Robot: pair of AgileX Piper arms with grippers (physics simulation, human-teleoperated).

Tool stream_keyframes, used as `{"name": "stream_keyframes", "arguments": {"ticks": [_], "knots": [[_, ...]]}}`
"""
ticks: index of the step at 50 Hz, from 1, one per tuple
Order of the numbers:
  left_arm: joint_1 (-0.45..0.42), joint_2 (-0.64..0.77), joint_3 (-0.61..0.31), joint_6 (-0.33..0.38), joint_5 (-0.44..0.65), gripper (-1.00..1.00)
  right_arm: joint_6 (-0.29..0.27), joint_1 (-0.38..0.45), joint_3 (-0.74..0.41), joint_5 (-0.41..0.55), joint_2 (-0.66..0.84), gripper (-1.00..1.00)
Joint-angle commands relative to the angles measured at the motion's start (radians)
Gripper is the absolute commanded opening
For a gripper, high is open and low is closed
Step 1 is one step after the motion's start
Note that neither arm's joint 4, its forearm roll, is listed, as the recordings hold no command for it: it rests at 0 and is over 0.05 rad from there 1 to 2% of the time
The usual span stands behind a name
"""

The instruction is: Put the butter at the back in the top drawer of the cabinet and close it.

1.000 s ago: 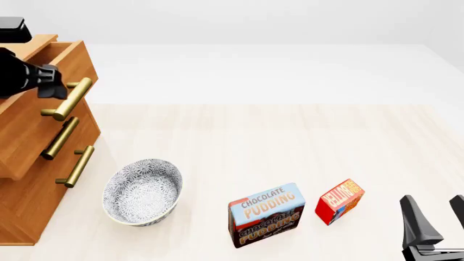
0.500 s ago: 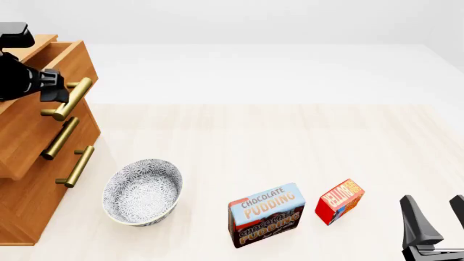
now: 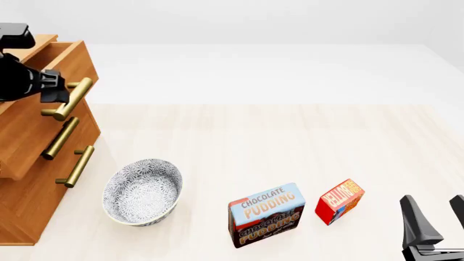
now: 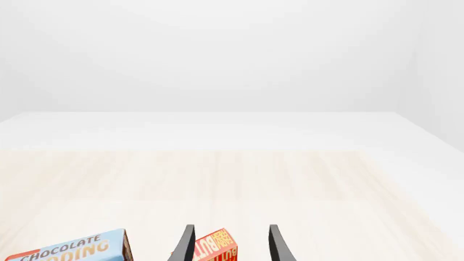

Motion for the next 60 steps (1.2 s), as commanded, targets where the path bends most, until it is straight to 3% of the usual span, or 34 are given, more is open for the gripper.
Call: {"name": "stream_keyframes", "arguments": {"ticks": [1,60], "knots": [[-0.017,0.009,0.054,0.018,-0.004,1.0,0.0,0.0,0.0,0.0,0.0,1.0],[-0.125,0.038,0.15,0.05,-0.07,1.0,0.0,0.0,0.0,0.0,0.0,1.0]]}}
